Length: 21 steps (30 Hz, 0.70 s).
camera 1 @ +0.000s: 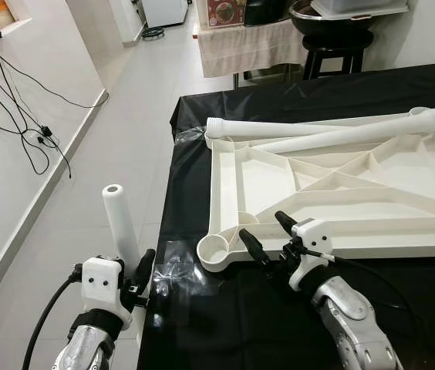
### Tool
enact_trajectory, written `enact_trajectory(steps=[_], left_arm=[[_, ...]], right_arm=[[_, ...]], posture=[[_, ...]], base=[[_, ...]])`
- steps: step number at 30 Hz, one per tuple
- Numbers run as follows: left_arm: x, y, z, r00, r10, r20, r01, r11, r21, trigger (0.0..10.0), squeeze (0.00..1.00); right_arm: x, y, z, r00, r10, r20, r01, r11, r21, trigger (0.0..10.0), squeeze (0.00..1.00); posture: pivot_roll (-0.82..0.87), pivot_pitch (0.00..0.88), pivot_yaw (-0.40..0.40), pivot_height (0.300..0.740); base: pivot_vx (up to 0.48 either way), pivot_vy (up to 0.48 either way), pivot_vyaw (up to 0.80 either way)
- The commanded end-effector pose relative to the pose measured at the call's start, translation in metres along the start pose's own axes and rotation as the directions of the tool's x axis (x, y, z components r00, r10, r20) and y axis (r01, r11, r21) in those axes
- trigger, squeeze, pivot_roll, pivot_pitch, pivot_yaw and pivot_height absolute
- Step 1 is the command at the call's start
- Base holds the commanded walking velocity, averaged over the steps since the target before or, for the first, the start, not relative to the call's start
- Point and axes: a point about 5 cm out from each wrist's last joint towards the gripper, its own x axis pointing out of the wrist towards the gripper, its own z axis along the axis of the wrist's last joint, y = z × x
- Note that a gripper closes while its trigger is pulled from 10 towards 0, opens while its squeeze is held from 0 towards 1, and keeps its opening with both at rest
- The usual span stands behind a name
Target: Building children table
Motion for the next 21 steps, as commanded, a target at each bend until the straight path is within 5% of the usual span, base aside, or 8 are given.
enact_trajectory(steps=[1,21], left_arm=[[-0.0020,0.0050,0.0038,1.000,0.018,0.009,-0.018,1.000,-0.004,10.0,0.00],[-0.0022,0.0050,0.0042,1.000,0.019,0.009,-0.019,1.000,-0.003,10.0,0.00]], right_arm=[[0.0013,0.0021,0.0003,1.000,0.009,0.000,-0.009,1.000,0.023,10.0,0.00],[0.0015,0.0021,0.0007,1.000,0.010,0.001,-0.010,1.000,0.027,10.0,0.00]], posture=[[-0.13,0.139,0.107,0.740],[-0.13,0.140,0.109,0.740]], base=[[0.000,0.000,0.00],[0.000,0.000,0.00]])
